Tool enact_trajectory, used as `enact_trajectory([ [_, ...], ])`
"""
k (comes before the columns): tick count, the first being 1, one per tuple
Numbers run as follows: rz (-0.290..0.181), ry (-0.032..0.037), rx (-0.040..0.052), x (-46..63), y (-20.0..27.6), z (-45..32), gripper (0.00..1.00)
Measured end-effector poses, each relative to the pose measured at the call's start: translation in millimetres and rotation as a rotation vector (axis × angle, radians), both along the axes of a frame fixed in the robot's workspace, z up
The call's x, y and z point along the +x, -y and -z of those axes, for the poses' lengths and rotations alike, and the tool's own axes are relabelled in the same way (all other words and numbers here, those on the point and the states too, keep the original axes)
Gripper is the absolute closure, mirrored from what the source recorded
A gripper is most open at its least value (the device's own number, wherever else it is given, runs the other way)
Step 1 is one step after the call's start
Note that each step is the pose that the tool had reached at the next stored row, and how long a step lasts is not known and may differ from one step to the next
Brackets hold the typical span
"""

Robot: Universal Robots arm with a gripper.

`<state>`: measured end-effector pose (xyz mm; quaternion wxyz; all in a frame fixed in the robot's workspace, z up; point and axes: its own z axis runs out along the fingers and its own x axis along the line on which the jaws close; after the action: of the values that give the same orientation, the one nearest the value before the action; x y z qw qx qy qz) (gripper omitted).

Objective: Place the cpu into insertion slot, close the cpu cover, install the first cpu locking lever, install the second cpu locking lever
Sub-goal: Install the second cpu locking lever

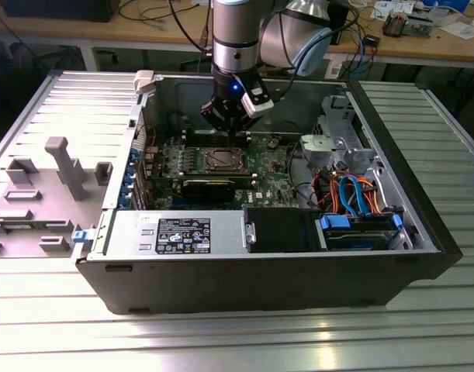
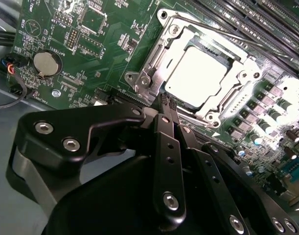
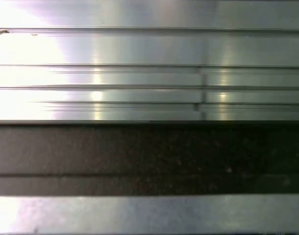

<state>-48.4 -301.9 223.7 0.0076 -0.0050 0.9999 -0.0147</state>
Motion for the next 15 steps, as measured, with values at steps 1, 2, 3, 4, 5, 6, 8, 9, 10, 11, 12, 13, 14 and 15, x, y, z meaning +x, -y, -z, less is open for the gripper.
enact_trajectory([
  [1,0.0,0.0001,0.0001,0.0,0.4,0.0,0.89],
  [2,0.0,0.0,0.0,0.0,0.7,0.0,0.89],
  [3,0.0,-0.0001,-0.0001,0.0,1.3,0.0,0.89],
  [4,0.0,-0.0001,-0.0002,0.0,3.0,0.0,0.89],
  [5,0.0,-0.0001,-0.0003,0.0,4.5,0.0,0.89],
  [6,0.0,0.0,0.0,0.0,5.3,-0.1,0.89],
  [8,0.0,-0.0002,-0.0002,-0.1,6.3,-1.6,0.89],
  [9,0.0,-0.0002,-0.0001,-0.1,6.5,-2.4,0.89],
  [10,0.0,-0.0002,-0.0001,0.0,6.6,-4.5,0.89],
  [11,0.0,-0.0002,-0.0001,0.0,6.7,-7.0,0.89],
  [12,0.0,-0.0002,0.0,0.0,6.9,-9.5,0.89],
  [13,0.0,-0.0002,0.0001,0.0,8.3,-11.6,0.89],
  [14,0.0,-0.0002,-0.0001,0.0,10.4,-12.6,0.89],
  [15,0.0,-0.0003,-0.0001,0.0,12.7,-12.9,0.89],
])
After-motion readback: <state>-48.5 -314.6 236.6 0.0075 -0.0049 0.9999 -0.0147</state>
